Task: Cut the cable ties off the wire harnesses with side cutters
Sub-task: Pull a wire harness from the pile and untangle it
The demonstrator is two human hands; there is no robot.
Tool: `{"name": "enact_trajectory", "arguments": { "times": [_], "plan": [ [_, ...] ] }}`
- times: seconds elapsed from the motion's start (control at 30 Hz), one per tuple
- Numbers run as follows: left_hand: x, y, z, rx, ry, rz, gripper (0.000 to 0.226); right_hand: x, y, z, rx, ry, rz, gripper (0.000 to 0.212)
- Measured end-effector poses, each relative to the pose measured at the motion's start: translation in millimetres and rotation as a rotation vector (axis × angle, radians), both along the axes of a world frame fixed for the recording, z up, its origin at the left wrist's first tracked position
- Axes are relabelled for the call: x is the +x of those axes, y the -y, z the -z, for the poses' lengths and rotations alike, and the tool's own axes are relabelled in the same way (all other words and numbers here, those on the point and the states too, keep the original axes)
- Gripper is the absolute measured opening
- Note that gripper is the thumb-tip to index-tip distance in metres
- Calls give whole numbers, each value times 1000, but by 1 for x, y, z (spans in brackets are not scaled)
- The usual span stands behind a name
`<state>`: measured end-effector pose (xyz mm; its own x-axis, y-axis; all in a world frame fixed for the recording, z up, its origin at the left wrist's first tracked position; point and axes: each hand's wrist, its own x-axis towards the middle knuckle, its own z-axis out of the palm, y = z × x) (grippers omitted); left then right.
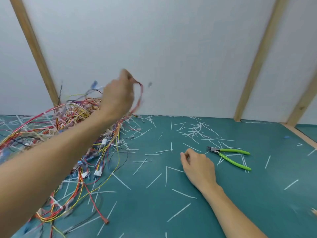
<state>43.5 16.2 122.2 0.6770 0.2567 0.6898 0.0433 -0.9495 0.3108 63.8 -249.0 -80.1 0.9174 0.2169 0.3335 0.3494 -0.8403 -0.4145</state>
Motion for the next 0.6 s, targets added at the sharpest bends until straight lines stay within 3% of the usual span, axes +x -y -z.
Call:
{"name": "enact_trajectory", "arguments": {
  "times": [0.1,0.17,0.23,0.3,0.37,0.47,0.53,0.6],
  "plan": [
    [-5,44,36,398,-558,116,16,-2,3,-2,147,-2,2,22],
    [-12,67,65,577,-634,194,17,-6,4,-4,218,33,-48,21],
    [-18,86,88,674,-629,281,15,-12,2,-5,229,40,-191,56],
    [-21,99,102,724,-600,361,15,-16,-3,-6,264,59,-315,70],
    [-23,100,107,706,-548,394,13,-16,-5,-5,292,95,-342,48],
    [-30,83,102,562,-479,370,29,-13,-5,-5,292,101,-339,11],
    [-37,66,96,416,-449,341,42,-14,-6,-5,254,87,-370,6],
    [-43,44,88,289,-532,291,57,-14,-7,-6,217,67,-369,3]
  ]
}}
